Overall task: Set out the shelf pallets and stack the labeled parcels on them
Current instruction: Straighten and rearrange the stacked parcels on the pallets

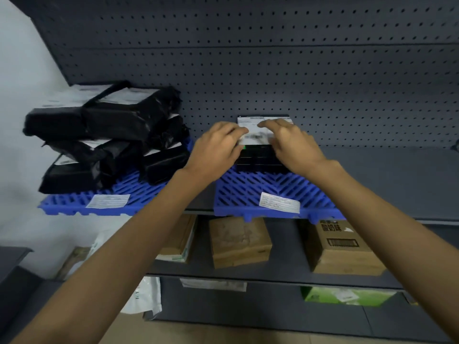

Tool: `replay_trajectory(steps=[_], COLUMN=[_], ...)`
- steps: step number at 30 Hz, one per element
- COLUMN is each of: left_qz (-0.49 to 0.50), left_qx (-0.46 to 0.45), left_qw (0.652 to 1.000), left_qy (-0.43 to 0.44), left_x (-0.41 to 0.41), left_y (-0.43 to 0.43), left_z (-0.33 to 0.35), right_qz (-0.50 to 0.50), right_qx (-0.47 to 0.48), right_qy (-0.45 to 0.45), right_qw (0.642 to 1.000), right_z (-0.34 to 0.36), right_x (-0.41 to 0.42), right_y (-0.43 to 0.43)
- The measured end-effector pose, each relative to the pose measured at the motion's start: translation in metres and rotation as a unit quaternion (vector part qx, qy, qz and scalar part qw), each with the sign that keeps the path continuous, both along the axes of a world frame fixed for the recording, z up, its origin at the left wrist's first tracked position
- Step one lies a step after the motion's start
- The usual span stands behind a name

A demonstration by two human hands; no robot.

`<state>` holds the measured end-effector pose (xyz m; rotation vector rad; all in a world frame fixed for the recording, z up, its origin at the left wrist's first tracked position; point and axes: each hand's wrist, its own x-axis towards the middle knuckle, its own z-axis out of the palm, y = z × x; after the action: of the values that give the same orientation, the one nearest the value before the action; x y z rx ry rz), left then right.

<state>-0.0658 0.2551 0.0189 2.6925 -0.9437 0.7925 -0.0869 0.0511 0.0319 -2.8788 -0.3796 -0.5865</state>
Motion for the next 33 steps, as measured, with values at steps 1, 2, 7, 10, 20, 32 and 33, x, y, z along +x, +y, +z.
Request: replay_trajectory(steps=[1,2,7,10,20,32,33], left_qz=[0.011,0.024,0.108,0.178,0.386,0.338,0.342], left_qx=[0.01,0.02,0.013,0.001,-0.076,-0.229,-0.221], left_qw=[1.0,0.998,0.987,0.973,0.917,0.91,0.911], left_qy=[-0.026,-0.049,-0.121,-0.147,0.065,0.071,0.059], left_x=[-0.003,-0.007,-0.02,-0.021,0.024,-0.006,-0.012], left_y=[0.011,0.023,0.095,0.146,0.276,0.264,0.261], left_z=[0.005,0.01,0.033,0.044,0.054,0.046,0.046], right_qz=[0.018,0.037,0.118,0.189,0.238,0.381,0.395], right_qx=[0.003,0.006,0.002,0.028,0.003,0.021,0.018], right_qy=[-0.008,-0.017,-0.041,-0.036,0.035,0.054,0.059], right_qw=[1.0,0.999,0.992,0.981,0.971,0.923,0.917], right_z=[0.002,0.004,0.017,0.024,0.046,0.066,0.071], right_x=[0.003,0.006,0.028,0.039,0.083,0.115,0.118], right_y=[0.012,0.023,0.074,0.112,0.222,0.226,0.224])
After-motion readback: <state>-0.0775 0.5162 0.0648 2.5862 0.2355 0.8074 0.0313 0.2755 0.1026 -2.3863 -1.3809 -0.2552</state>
